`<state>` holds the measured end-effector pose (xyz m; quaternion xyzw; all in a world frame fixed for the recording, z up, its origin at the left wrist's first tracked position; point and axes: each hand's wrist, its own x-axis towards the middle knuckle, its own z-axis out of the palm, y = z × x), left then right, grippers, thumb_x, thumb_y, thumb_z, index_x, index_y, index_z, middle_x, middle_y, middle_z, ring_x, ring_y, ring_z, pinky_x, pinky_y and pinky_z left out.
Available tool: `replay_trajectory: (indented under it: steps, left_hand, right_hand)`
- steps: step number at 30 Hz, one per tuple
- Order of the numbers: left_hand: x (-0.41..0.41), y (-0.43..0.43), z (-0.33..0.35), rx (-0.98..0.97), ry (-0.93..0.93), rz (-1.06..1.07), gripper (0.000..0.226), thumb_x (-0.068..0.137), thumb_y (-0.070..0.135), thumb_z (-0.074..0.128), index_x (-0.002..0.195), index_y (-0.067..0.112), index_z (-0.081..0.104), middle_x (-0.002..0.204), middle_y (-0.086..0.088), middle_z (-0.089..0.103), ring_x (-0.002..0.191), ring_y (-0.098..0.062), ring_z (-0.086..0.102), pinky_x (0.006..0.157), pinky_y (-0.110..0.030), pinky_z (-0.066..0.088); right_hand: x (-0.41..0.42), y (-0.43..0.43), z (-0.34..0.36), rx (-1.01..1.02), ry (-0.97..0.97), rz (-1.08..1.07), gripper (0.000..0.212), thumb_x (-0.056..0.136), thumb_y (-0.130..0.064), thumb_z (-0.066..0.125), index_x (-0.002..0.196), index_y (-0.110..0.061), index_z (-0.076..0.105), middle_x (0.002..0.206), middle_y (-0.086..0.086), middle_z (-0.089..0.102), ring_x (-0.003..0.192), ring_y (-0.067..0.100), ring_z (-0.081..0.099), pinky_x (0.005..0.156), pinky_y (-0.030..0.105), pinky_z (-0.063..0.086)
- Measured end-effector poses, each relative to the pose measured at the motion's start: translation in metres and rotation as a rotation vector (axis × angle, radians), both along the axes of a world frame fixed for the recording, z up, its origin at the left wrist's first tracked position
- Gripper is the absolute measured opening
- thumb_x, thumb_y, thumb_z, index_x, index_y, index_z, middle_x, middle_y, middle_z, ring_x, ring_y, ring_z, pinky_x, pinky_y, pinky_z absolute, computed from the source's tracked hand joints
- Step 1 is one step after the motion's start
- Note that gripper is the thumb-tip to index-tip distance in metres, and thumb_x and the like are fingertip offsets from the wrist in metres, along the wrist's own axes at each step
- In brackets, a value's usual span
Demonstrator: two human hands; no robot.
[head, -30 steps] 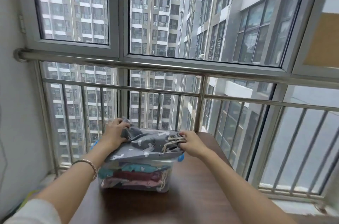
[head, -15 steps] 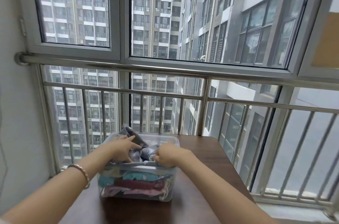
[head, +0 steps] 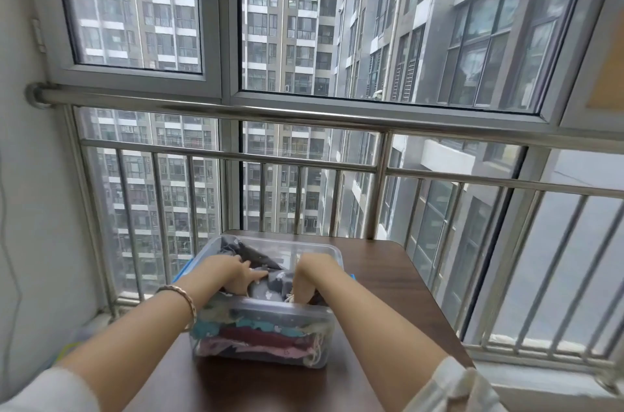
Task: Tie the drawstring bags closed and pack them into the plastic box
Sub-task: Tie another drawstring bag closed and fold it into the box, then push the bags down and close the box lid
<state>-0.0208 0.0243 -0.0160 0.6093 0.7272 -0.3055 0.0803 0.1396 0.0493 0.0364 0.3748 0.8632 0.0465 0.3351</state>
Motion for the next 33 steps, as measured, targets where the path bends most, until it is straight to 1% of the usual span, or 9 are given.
replay_trajectory:
  steps: [6,12,16,18,20,23,26,28,33]
  left_hand:
    - [0.024,0.004,-0.015,0.051,0.048,-0.067,0.057,0.102,0.019,0.018,0.152,0.038,-0.002,0.161,-0.012,-0.002,0.147,-0.035,-0.004,0.114,-0.062,0.010]
    - [0.014,0.003,0.013,0.034,-0.371,0.023,0.066,0.084,0.041,0.065,0.139,0.055,0.032,0.159,0.003,0.020,0.143,-0.027,0.022,0.115,-0.052,0.024]
    - [0.033,0.000,0.008,0.049,-0.207,-0.094,0.065,0.090,0.019,0.052,0.141,0.052,0.030,0.161,0.002,0.005,0.147,-0.032,0.009,0.115,-0.059,0.017]
    - [0.040,0.000,0.001,0.066,-0.151,-0.117,0.068,0.089,0.011,0.044,0.142,0.052,0.029,0.161,-0.001,0.010,0.146,-0.032,0.010,0.112,-0.060,0.019]
    - [0.041,0.001,0.004,0.029,-0.169,-0.095,0.071,0.086,0.010,0.044,0.142,0.051,0.030,0.160,-0.002,0.015,0.144,-0.032,0.015,0.112,-0.057,0.024]
    - [0.033,0.004,0.024,0.106,-0.516,0.010,0.054,0.087,0.022,0.061,0.138,0.034,0.047,0.146,0.001,0.042,0.131,-0.022,0.043,0.108,-0.040,0.039]
    - [-0.002,0.012,0.037,0.652,-0.897,0.198,0.021,0.087,0.021,0.065,0.105,0.011,0.066,0.105,-0.006,0.067,0.095,-0.017,0.064,0.078,-0.023,0.054]
    - [-0.036,0.019,0.027,0.974,-0.809,0.299,0.006,0.091,0.013,0.059,0.086,0.013,0.063,0.093,-0.005,0.066,0.083,-0.016,0.062,0.067,-0.019,0.049]
    - [-0.091,0.020,-0.037,0.834,-0.482,0.623,0.019,0.091,0.010,0.048,0.073,0.009,0.051,0.080,-0.007,0.056,0.068,-0.019,0.056,0.054,-0.026,0.042]
  right_hand:
    - [0.013,0.003,-0.013,0.015,0.052,-0.043,0.040,0.098,-0.015,0.044,0.136,-0.002,0.047,0.139,0.017,0.048,0.124,0.033,0.050,0.096,0.036,0.043]
    - [0.026,0.006,-0.013,-0.023,0.026,-0.066,0.045,0.098,-0.017,0.043,0.143,-0.007,0.042,0.124,0.018,0.050,0.098,0.032,0.048,0.084,0.033,0.042]
    - [0.046,0.005,-0.005,-0.056,-0.095,-0.082,0.025,0.099,-0.009,0.038,0.079,-0.018,0.050,0.077,0.009,0.042,0.069,0.027,0.044,0.079,0.030,0.035]
    - [0.049,0.005,-0.005,-0.074,-0.055,-0.095,0.010,0.100,-0.012,0.040,0.095,-0.013,0.049,0.073,0.004,0.034,0.080,0.030,0.041,0.080,0.031,0.034]
    - [0.048,0.006,-0.007,-0.109,-0.035,-0.105,0.034,0.099,-0.017,0.044,0.133,-0.013,0.045,0.079,0.008,0.041,0.090,0.027,0.042,0.079,0.033,0.038]
    - [0.045,0.020,-0.014,-0.164,-0.035,-0.185,0.020,0.093,-0.022,0.051,0.099,-0.005,0.060,0.071,0.007,0.059,0.074,0.027,0.051,0.068,0.031,0.042]
    - [0.046,0.043,-0.014,-0.153,0.177,-0.222,0.045,0.069,-0.035,0.069,0.109,-0.015,0.069,0.115,0.003,0.067,0.104,0.024,0.064,0.083,0.036,0.054]
    - [0.046,0.050,-0.011,-0.142,0.403,-0.237,0.047,0.071,-0.026,0.070,0.117,-0.014,0.068,0.121,0.002,0.065,0.109,0.023,0.062,0.092,0.042,0.054]
    - [0.039,0.063,-0.020,-0.137,0.785,-0.283,0.034,0.078,-0.012,0.057,0.108,0.001,0.068,0.109,0.018,0.071,0.101,0.032,0.067,0.089,0.048,0.056]
